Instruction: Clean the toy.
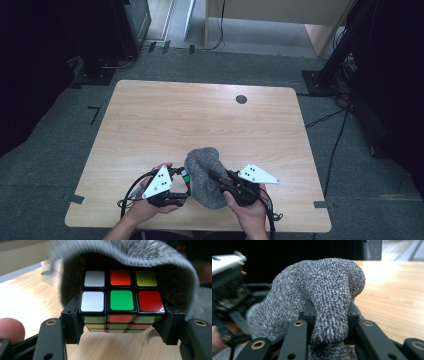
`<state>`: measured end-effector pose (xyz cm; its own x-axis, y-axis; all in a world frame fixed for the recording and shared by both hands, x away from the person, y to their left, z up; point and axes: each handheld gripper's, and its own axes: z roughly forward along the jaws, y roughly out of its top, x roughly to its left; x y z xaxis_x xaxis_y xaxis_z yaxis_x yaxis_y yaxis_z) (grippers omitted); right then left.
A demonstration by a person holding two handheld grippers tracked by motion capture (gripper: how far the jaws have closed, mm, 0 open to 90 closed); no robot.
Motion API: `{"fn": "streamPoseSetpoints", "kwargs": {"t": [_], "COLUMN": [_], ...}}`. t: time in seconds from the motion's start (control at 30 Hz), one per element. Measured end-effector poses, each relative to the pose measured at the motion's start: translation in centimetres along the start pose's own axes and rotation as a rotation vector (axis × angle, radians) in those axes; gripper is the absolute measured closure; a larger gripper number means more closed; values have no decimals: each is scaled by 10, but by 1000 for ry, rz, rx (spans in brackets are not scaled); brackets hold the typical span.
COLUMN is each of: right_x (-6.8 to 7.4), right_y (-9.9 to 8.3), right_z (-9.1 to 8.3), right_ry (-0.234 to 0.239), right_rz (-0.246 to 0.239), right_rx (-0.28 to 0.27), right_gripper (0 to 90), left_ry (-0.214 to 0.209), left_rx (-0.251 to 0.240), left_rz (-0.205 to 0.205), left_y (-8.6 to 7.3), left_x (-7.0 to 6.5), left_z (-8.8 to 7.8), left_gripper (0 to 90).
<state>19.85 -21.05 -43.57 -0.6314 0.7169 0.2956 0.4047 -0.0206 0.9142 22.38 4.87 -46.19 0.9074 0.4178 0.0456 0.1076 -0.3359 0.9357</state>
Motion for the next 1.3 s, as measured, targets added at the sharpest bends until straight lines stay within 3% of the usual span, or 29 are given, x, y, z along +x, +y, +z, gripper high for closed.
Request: {"fn": "streamPoseSetpoints", "kwargs": {"t": [0.07,0.13,0.27,0.33,0.4,0.53,0.6,0.7,0.83,0.97,1.03,1.17,1.23,1.3], "right_x": [1,-4,-14,-19,-18,-3,1,-6,-10,-17,-14,9,17,17], "right_y": [-1,-5,-15,-17,-14,-2,-2,-8,-15,-23,-29,-35,-35,-34], "right_z": [2,4,11,12,8,0,1,3,10,15,21,35,38,37], "right_ry": [2,0,-71,-93,-73,5,10,35,8,-25,1,97,99,82], "right_rz": [-2,27,2,11,34,-4,-15,13,-22,-53,-58,-152,-198,-210], "right_rx": [2,13,102,114,76,-13,-15,-15,55,95,118,132,142,139], "right_gripper": [721,721,720,720,719,719,722,726,725,724,724,723,726,729], "left_ry": [-2,-24,-30,-35,-37,-37,-30,-30,-18,2,3,-1,-8,-4], "left_rx": [-7,-28,-82,-86,-64,-22,-16,-22,-63,-132,-152,-145,-138,-134], "left_rz": [-4,-27,-79,-86,-70,-21,-15,-16,-43,-115,-137,-146,-155,-161], "left_y": [2,3,6,6,4,3,3,4,6,9,10,10,10,9], "left_x": [-1,2,9,11,10,1,-1,0,5,15,18,16,16,18], "left_z": [-1,-5,-12,-13,-11,-2,-2,-5,-10,-21,-23,-20,-19,-20], "left_gripper": [341,340,341,341,341,341,340,340,340,340,340,340,340,341]}}
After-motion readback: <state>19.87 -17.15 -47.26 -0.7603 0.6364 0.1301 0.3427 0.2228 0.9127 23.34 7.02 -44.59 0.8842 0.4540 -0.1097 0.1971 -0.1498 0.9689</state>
